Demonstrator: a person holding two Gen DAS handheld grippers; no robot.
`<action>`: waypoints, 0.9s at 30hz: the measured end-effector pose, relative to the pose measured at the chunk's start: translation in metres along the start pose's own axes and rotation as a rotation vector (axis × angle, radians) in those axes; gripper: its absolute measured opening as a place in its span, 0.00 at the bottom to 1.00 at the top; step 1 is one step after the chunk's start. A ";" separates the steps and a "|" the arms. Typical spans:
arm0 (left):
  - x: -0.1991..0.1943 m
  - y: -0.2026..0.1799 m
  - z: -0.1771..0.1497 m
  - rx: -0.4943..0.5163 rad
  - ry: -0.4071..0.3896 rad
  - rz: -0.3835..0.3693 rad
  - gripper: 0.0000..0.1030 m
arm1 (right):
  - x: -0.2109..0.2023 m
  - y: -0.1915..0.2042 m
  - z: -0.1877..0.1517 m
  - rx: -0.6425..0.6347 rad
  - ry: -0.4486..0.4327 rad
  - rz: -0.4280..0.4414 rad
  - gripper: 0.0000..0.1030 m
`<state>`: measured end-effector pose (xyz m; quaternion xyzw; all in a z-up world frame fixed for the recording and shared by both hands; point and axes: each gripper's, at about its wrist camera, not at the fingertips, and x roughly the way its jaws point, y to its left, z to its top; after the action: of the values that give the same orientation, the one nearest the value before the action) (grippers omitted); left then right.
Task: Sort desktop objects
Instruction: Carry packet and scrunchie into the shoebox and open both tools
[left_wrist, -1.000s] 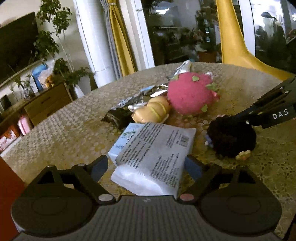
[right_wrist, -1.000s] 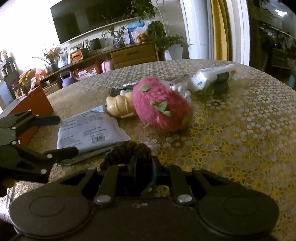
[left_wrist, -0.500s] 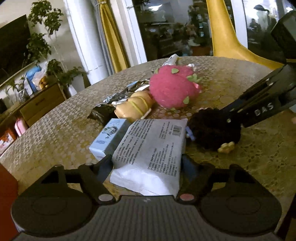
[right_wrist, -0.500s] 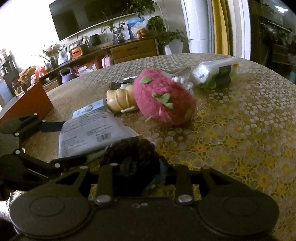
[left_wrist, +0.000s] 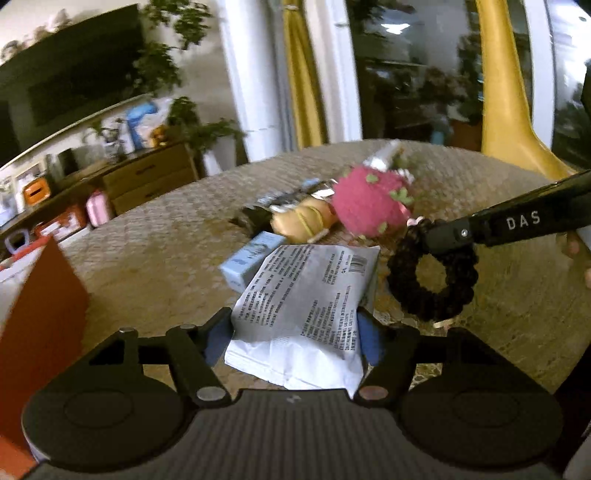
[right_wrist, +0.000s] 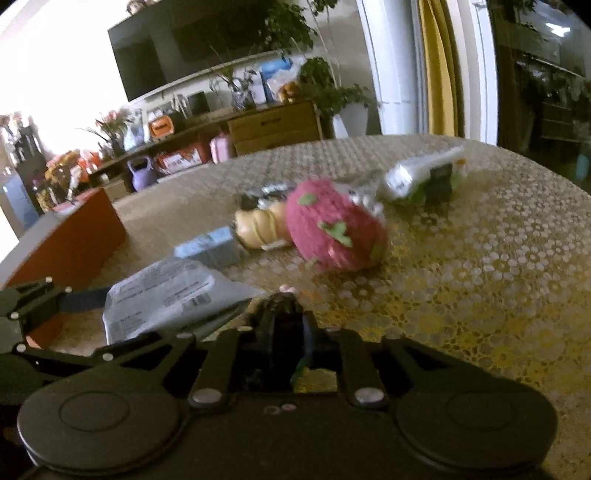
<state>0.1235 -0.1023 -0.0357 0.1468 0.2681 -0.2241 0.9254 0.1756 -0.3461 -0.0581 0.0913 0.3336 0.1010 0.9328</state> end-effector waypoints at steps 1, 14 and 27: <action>-0.008 0.003 0.002 -0.011 -0.007 0.014 0.67 | -0.006 0.003 0.004 -0.009 -0.011 0.011 1.00; -0.122 0.098 0.014 -0.077 -0.097 0.295 0.67 | -0.033 0.116 0.078 -0.161 -0.128 0.290 1.00; -0.131 0.224 -0.023 -0.190 0.002 0.494 0.67 | 0.030 0.265 0.116 -0.274 -0.094 0.411 1.00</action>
<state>0.1256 0.1426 0.0529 0.1204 0.2449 0.0348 0.9614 0.2390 -0.0959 0.0754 0.0344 0.2472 0.3285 0.9109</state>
